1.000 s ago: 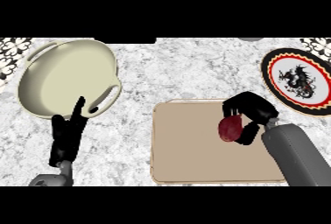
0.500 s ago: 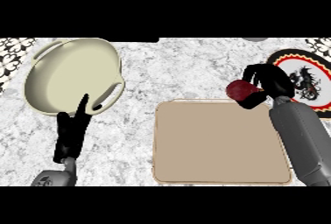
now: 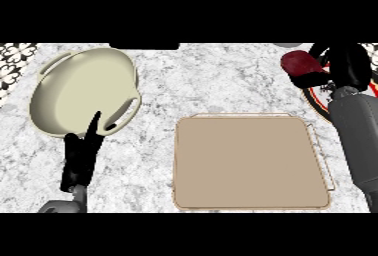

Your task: Pick the pear from the tray and place it in the plate

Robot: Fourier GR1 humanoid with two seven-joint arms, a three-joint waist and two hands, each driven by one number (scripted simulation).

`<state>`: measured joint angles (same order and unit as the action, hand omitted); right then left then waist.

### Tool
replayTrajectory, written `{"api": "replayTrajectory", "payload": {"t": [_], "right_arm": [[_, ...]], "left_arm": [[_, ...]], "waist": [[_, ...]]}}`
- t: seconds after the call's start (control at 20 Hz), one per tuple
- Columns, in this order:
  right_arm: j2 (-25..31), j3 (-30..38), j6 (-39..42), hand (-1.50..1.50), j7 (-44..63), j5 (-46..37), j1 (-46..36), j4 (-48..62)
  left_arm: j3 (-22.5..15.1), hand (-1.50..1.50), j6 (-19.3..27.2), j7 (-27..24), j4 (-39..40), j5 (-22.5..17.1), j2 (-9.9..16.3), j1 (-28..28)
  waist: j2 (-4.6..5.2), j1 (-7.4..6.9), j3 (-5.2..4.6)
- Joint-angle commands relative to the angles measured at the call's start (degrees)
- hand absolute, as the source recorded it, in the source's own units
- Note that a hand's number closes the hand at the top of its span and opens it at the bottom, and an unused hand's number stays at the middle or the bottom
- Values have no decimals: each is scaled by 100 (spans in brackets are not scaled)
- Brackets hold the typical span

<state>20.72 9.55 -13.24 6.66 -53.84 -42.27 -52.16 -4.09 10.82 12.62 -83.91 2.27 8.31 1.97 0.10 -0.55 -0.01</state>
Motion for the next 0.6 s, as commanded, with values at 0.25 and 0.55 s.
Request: {"api": "replayTrajectory", "payload": {"t": [0.25,0.55], "right_arm": [[630,760,-658,150,121,66,-586,1252],[1122,1122,-853,150,-372,261,-801,2365]], "left_arm": [[104,0,-85,-30,40,-43,-54,72],[86,0,-221,-255,85,26,-1,-100]], "waist": [[30,-62,4],[58,-134,8]]}}
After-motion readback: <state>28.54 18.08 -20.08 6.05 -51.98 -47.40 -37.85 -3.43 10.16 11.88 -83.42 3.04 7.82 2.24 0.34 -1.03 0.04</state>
